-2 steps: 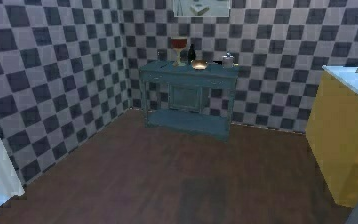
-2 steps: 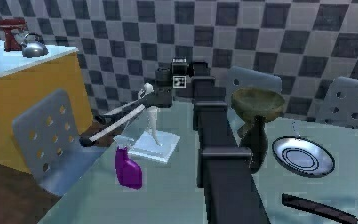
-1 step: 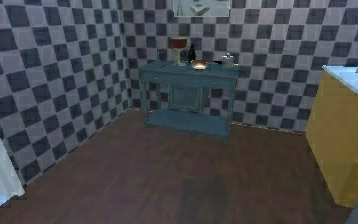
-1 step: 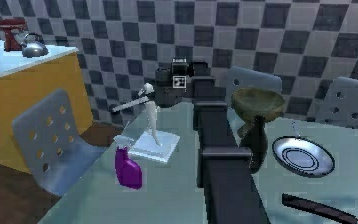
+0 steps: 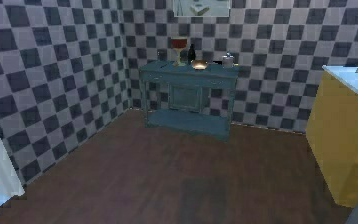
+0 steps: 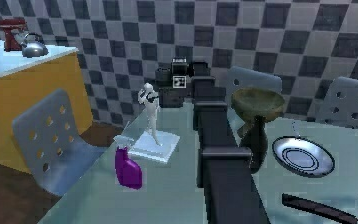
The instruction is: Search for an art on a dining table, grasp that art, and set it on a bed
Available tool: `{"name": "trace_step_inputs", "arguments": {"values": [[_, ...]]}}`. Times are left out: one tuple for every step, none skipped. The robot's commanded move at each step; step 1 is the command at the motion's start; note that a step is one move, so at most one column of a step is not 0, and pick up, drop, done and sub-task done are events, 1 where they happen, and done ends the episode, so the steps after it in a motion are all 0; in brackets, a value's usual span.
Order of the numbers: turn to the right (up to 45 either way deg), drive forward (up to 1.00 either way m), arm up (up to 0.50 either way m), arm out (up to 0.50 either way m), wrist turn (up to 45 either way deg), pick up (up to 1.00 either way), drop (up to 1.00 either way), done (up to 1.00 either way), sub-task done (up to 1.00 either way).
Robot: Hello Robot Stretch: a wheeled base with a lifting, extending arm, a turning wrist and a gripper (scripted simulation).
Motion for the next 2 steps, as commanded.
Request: {"name": "trace_step_inputs", "arguments": {"values": [[0.0,0.00,-0.30,0.00,0.0,0.00,0.00,0.00,0.00],[0.0,0.00,0.10,0.00,0.0,0.00,0.00,0.00,0.00]]}}
